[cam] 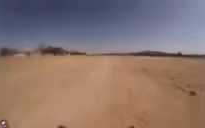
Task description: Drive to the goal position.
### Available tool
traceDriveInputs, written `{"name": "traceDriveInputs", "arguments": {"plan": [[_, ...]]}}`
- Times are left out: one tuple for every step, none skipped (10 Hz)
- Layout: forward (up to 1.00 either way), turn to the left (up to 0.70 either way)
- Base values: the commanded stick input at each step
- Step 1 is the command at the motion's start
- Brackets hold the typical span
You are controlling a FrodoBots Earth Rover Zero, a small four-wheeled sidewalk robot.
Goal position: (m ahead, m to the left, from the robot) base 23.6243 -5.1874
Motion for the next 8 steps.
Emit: {"name": "traceDriveInputs", "arguments": {"plan": [[1.0,0.0],[1.0,0.0],[1.0,0.0],[1.0,0.0],[1.0,0.0],[1.0,0.0],[1.0,0.0],[1.0,0.0]]}}
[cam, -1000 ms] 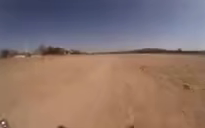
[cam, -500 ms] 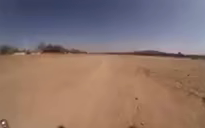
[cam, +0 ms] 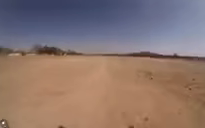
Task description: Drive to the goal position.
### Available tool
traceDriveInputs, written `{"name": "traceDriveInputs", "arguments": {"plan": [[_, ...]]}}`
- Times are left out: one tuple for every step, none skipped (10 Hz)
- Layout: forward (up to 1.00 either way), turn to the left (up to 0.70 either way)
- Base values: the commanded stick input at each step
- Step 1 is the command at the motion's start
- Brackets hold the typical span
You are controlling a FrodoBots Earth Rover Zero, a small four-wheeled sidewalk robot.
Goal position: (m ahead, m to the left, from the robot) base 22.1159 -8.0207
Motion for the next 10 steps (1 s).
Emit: {"name": "traceDriveInputs", "arguments": {"plan": [[1.0,0.0],[1.0,0.0],[1.0,0.0],[1.0,0.0],[1.0,0.0],[1.0,0.0],[1.0,0.0],[1.0,0.0],[1.0,0.0],[1.0,0.0]]}}
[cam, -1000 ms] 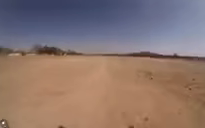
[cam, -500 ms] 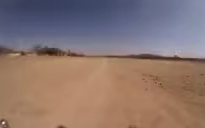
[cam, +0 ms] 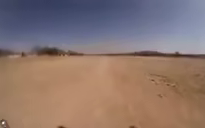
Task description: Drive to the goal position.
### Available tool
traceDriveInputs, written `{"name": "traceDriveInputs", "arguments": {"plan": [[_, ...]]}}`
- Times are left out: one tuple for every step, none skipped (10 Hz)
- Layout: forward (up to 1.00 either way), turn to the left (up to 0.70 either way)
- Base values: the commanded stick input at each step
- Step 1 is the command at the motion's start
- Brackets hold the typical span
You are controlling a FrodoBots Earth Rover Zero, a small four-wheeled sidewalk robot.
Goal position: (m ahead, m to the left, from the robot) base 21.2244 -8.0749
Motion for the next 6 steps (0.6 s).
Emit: {"name": "traceDriveInputs", "arguments": {"plan": [[1.0,0.0],[1.0,0.0],[1.0,0.0],[1.0,0.0],[1.0,0.0],[1.0,0.0]]}}
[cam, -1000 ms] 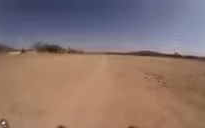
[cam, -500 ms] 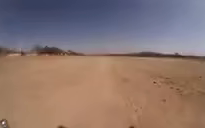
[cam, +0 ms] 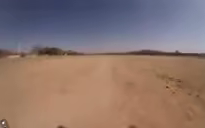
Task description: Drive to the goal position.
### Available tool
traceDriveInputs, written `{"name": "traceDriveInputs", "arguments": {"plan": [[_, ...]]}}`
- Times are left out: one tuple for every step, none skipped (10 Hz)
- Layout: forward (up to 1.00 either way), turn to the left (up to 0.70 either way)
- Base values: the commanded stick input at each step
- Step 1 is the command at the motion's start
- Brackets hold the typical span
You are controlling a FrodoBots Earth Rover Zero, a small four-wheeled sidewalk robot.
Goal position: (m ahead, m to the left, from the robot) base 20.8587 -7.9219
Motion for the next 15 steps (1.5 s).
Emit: {"name": "traceDriveInputs", "arguments": {"plan": [[1.0,0.0],[1.0,0.0],[1.0,0.0],[1.0,0.0],[1.0,0.0],[1.0,0.0],[1.0,0.0],[1.0,0.0],[1.0,0.0],[1.0,0.0],[1.0,0.0],[1.0,0.0],[1.0,0.0],[1.0,0.0],[1.0,0.0]]}}
